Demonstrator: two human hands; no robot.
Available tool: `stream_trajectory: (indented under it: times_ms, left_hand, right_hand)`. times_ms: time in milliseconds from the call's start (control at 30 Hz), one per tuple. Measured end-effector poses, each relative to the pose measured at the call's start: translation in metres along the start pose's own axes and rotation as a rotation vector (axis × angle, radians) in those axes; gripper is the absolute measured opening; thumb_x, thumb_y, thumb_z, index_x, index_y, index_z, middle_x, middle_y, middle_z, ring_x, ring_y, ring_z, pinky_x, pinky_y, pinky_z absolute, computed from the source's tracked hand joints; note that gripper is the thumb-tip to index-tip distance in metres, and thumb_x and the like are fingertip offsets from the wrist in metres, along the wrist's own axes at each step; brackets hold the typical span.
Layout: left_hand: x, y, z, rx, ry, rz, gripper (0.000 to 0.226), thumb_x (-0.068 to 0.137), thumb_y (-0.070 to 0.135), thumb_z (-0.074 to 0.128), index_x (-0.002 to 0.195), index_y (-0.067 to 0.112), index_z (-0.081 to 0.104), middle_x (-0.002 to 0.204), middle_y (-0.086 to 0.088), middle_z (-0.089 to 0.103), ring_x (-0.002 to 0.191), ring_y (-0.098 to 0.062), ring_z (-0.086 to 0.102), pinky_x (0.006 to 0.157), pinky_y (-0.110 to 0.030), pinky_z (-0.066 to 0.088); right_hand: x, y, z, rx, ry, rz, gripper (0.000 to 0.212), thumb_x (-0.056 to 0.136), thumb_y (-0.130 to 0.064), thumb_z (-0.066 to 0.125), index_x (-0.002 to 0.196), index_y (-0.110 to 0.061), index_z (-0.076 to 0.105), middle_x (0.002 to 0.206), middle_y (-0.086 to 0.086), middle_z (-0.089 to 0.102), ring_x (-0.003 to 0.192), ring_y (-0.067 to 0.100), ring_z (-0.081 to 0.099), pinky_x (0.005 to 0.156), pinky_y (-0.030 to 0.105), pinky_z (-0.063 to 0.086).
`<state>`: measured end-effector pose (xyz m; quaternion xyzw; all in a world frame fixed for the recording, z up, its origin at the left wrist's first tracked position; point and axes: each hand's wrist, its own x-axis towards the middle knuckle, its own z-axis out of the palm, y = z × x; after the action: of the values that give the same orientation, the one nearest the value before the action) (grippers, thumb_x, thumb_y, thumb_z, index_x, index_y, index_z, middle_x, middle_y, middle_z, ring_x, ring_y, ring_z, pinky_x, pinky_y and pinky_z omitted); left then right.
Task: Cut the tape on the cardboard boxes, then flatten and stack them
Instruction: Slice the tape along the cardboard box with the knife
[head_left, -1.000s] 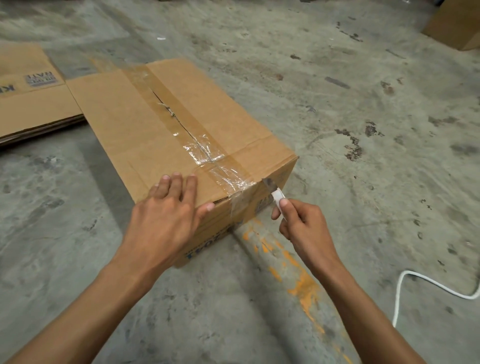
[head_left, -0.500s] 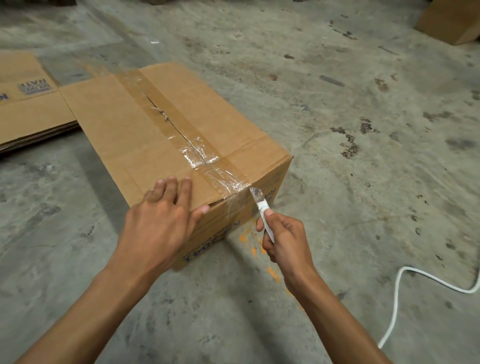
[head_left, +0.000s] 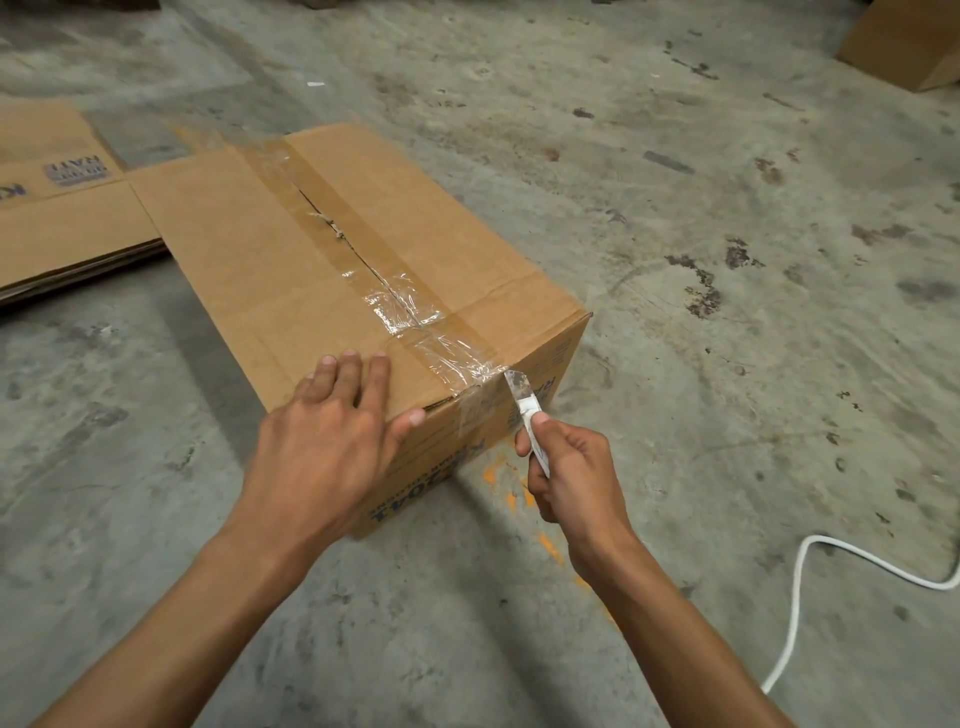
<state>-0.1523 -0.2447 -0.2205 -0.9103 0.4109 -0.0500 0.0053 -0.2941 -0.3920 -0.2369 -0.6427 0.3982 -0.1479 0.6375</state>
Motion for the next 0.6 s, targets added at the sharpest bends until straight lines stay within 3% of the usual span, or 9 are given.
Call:
stream_trajectory:
  times_ms: [100, 200, 300, 433, 500, 533, 600]
  left_hand:
    - [0.0, 0.0, 0.001, 0.009, 0.003, 0.002, 0.069, 0.099, 0.049, 0.023, 0.132, -0.002, 0.055, 0.125, -0.028, 0.061, 0.114, -0.043, 0.061, 0.081, -0.05, 0.056]
    - [0.001, 0.0, 0.0, 0.022, -0.006, 0.004, 0.068, 0.099, 0.049, 0.023, 0.131, -0.002, 0.055, 0.124, -0.028, 0.061, 0.112, -0.043, 0.062, 0.08, -0.05, 0.056]
    - [0.001, 0.0, -0.001, 0.023, -0.007, 0.009, 0.068, 0.098, 0.049, 0.024, 0.13, -0.002, 0.056, 0.122, -0.027, 0.062, 0.111, -0.043, 0.063, 0.077, -0.049, 0.057]
    - [0.001, 0.0, -0.001, 0.017, -0.008, 0.008, 0.068, 0.098, 0.049, 0.024, 0.13, -0.001, 0.057, 0.122, -0.027, 0.062, 0.111, -0.043, 0.063, 0.078, -0.05, 0.056]
    - [0.001, 0.0, -0.001, 0.019, -0.007, 0.012, 0.067, 0.098, 0.049, 0.025, 0.13, -0.001, 0.057, 0.122, -0.027, 0.063, 0.111, -0.043, 0.063, 0.077, -0.049, 0.057]
    - [0.001, 0.0, -0.002, 0.025, -0.008, 0.013, 0.067, 0.098, 0.049, 0.025, 0.13, -0.001, 0.057, 0.122, -0.027, 0.063, 0.11, -0.042, 0.063, 0.076, -0.049, 0.057]
    - [0.001, -0.001, -0.002, 0.035, -0.007, 0.016, 0.067, 0.098, 0.049, 0.025, 0.129, -0.001, 0.057, 0.121, -0.026, 0.063, 0.109, -0.042, 0.064, 0.073, -0.048, 0.057]
  right_hand:
    - [-0.001, -0.008, 0.0, 0.16, -0.074, 0.11, 0.039, 0.104, -0.028, 0.039, 0.073, -0.01, 0.054, 0.044, -0.002, 0.027, 0.038, 0.011, 0.018, 0.044, 0.024, 0.015]
    - [-0.002, -0.008, 0.004, -0.153, 0.069, -0.081, 0.042, 0.103, -0.028, 0.043, 0.068, -0.013, 0.06, 0.039, -0.008, 0.035, 0.034, 0.006, 0.03, 0.039, 0.015, 0.028]
    - [-0.001, 0.0, 0.007, -0.342, 0.164, -0.211, 0.041, 0.102, -0.03, 0.044, 0.067, -0.02, 0.063, 0.037, -0.007, 0.04, 0.036, 0.007, 0.034, 0.044, 0.019, 0.031]
    - [0.003, 0.003, 0.003, 0.319, -0.067, 0.155, 0.034, 0.103, -0.026, 0.043, 0.076, -0.01, 0.058, 0.042, -0.002, 0.023, 0.037, 0.011, 0.016, 0.041, 0.022, 0.014]
    - [0.002, 0.0, 0.003, 0.552, -0.157, 0.273, 0.031, 0.102, -0.025, 0.043, 0.078, -0.01, 0.057, 0.04, -0.003, 0.021, 0.035, 0.009, 0.014, 0.038, 0.021, 0.013]
    - [0.001, 0.0, 0.003, 0.503, -0.142, 0.249, 0.031, 0.102, -0.025, 0.043, 0.078, -0.01, 0.057, 0.04, -0.004, 0.022, 0.034, 0.009, 0.016, 0.037, 0.021, 0.016]
    - [0.003, 0.004, 0.006, 0.055, -0.006, -0.002, 0.036, 0.103, -0.025, 0.043, 0.074, -0.013, 0.06, 0.039, -0.008, 0.03, 0.034, 0.009, 0.026, 0.038, 0.02, 0.025]
